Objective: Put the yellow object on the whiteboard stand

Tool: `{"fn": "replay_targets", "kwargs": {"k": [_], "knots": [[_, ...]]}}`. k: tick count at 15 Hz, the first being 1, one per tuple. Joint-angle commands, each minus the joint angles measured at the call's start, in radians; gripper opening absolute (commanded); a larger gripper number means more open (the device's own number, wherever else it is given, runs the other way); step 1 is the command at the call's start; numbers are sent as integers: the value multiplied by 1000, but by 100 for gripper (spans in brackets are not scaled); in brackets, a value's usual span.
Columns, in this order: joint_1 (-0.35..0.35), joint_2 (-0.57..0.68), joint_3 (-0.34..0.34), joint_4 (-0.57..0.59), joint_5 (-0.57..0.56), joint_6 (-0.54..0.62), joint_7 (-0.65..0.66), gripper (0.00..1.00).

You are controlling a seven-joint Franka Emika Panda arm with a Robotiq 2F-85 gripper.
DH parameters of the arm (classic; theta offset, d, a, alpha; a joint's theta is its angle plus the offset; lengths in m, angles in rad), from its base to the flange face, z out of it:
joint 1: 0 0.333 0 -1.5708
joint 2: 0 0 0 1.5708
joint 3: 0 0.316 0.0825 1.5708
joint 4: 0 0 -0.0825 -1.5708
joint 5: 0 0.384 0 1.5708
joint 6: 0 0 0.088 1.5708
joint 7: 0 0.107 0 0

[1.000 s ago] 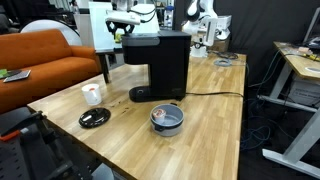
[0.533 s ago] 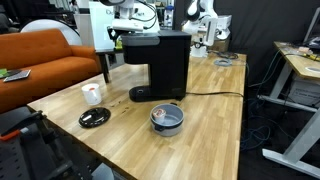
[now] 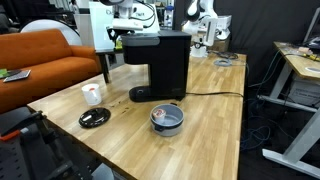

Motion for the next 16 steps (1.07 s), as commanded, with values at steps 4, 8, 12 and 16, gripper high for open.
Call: {"fn": "replay_targets", "kwargs": {"k": [4, 8, 12, 16], "knots": [[-11, 30, 31, 37, -20, -44, -23, 28], [-4, 50, 33, 68, -36, -58, -18, 28], [-7, 65, 30, 76, -35, -70, -15, 28], [-4, 68, 21, 79, -41, -83, -8, 28]]}}
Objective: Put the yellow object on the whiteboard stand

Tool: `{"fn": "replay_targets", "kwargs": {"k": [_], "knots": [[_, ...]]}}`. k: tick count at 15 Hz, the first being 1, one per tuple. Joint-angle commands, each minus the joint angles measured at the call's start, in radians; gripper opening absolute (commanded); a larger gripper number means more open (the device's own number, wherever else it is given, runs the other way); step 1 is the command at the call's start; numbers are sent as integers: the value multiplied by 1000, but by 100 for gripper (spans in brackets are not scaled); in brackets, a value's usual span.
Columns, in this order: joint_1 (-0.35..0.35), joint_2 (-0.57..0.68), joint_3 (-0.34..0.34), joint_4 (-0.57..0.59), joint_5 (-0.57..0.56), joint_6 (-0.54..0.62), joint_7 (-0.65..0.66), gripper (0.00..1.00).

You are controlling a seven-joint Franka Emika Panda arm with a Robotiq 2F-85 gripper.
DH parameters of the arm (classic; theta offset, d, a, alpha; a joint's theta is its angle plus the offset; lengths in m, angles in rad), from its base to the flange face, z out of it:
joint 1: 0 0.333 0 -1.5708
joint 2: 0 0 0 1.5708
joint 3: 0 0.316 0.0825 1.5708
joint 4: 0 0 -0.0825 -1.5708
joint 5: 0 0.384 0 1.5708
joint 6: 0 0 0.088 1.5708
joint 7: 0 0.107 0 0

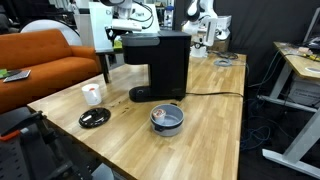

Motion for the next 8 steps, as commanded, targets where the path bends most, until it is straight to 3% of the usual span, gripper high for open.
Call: {"fn": "replay_targets", "kwargs": {"k": [1, 5, 8], "knots": [[-2, 29, -5, 25, -26, -37, -1, 73], [-1, 35, -14, 25, -32, -59, 5, 98], [0, 34, -24, 24, -40, -73, 10, 100]]}}
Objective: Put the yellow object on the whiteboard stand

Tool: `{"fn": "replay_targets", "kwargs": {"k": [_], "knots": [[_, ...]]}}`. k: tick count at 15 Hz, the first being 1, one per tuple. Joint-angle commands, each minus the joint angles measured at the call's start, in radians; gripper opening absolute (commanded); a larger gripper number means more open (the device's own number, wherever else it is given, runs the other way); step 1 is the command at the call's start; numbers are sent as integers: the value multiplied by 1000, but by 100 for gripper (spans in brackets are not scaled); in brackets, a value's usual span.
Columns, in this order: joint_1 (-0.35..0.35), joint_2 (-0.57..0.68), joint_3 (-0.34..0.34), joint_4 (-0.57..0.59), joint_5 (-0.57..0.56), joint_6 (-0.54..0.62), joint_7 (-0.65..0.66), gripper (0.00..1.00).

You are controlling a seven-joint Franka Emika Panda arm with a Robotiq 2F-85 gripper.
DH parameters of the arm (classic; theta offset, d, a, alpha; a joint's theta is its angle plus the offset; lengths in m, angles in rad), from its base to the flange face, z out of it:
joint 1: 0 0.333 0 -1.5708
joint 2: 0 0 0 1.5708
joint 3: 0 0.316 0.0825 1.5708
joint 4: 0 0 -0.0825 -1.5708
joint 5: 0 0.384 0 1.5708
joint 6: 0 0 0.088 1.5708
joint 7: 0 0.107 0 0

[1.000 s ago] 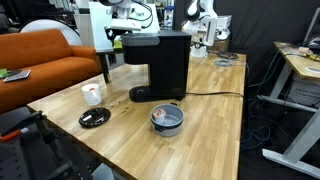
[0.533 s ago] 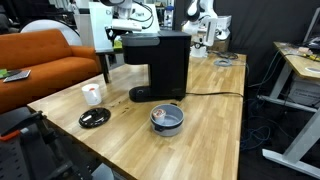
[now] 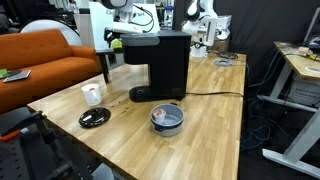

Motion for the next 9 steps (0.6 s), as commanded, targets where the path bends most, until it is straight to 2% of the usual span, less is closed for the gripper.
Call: {"fn": "replay_targets", "kwargs": {"k": [1, 9], "knots": [[0, 12, -11, 16, -30, -30, 10, 100], [-3, -38, -25, -23, -46, -14, 18, 100]]}}
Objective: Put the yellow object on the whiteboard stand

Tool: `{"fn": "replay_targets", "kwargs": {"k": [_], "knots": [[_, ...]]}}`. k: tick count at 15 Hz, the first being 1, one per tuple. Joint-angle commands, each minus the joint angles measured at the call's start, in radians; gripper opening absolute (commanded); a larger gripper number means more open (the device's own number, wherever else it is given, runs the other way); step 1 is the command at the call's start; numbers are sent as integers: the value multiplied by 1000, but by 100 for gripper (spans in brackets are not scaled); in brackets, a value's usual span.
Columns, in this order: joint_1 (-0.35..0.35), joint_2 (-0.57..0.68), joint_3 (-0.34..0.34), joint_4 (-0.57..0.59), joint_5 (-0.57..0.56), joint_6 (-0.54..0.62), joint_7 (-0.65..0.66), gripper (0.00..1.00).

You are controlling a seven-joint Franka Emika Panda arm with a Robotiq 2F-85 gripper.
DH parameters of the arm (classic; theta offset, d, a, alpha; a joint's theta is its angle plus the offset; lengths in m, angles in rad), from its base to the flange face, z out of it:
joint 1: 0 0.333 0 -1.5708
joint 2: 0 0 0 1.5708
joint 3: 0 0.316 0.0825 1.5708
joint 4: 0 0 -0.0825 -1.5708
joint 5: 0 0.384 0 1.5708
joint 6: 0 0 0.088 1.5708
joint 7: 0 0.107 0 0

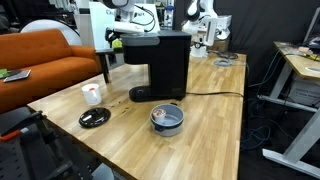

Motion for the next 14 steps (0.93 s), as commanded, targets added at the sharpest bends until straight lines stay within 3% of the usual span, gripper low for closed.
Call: {"fn": "replay_targets", "kwargs": {"k": [1, 7, 14], "knots": [[-2, -37, -18, -27, -35, -8, 17, 100], [-3, -104, -36, -117, -52, 17, 42, 100], [-47, -386, -45, -497, 38, 95, 110, 100]]}}
